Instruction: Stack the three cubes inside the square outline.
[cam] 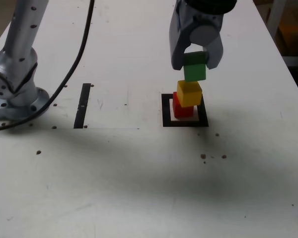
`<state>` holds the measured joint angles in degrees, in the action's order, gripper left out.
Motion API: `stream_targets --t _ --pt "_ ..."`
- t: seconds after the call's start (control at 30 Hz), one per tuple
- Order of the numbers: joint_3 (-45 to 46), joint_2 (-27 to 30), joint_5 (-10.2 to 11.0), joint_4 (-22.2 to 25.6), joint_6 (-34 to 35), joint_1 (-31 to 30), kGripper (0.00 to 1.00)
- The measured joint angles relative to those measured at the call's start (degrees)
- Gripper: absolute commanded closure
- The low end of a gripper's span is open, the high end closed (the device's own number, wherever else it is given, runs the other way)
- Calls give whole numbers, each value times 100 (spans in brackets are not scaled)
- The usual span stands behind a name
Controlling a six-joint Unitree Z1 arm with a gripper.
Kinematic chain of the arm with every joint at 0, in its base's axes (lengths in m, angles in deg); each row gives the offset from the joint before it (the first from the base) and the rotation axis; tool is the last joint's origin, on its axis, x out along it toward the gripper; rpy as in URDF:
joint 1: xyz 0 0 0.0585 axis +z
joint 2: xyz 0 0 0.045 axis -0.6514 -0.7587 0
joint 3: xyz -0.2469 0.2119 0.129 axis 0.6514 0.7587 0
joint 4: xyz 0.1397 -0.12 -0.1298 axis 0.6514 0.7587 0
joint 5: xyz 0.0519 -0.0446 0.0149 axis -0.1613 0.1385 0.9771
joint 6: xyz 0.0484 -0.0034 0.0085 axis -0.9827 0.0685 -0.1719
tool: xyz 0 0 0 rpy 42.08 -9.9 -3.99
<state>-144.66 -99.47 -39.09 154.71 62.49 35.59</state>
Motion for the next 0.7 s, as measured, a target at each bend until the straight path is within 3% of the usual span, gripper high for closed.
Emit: stream_targets --t 0.7 --pt "168 -81 30 -1 1 2 81"
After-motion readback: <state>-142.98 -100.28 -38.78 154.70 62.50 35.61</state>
